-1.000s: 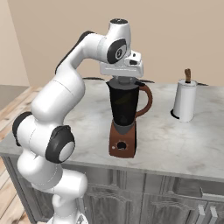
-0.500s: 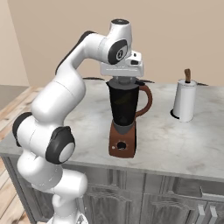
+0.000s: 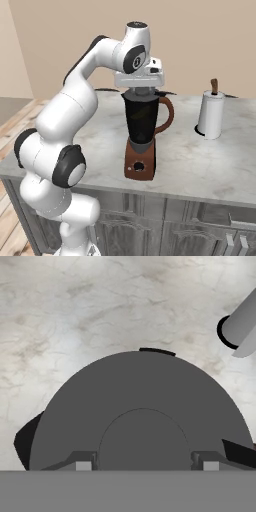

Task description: Grab the onion and lemon wedge from the fridge, place them in the blender, close the lid, and turn on the blender to create a marinade.

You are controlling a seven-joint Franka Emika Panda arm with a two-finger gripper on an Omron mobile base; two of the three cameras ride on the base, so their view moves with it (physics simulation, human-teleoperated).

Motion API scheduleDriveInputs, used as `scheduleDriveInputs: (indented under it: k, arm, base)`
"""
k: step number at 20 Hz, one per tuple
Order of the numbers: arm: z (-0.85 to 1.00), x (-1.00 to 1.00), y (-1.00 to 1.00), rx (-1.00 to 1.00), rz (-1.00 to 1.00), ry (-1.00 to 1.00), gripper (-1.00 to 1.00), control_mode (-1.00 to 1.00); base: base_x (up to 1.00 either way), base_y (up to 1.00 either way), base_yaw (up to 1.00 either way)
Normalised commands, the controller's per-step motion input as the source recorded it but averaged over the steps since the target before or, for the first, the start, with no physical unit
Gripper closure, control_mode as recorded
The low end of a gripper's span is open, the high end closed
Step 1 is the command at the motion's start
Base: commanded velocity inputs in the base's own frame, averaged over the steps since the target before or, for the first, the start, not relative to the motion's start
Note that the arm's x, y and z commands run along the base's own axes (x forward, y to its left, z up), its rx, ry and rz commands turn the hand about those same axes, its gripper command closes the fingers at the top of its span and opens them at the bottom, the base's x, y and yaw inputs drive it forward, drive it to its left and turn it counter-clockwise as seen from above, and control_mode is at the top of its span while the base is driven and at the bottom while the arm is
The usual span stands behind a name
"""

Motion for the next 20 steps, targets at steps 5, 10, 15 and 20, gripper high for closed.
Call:
scheduleDriveInputs:
  k: [5,10,15,20]
  arm:
    - [0.0,0.0,0.05,0.0,0.0,0.0,-1.0,-1.0]
    - [0.0,0.0,0.0,0.0,0.0,-0.01,-1.0,-1.0]
    - [0.06,0.0,0.0,0.0,0.0,-0.05,-1.0,-1.0]
    - [0.16,-0.15,0.0,0.0,0.0,-0.11,-1.0,-1.0]
  base:
    - [0.0,0.0,0.0]
    - [0.0,0.0,0.0]
    - [0.0,0.0,0.0]
    - [0.0,0.0,0.0]
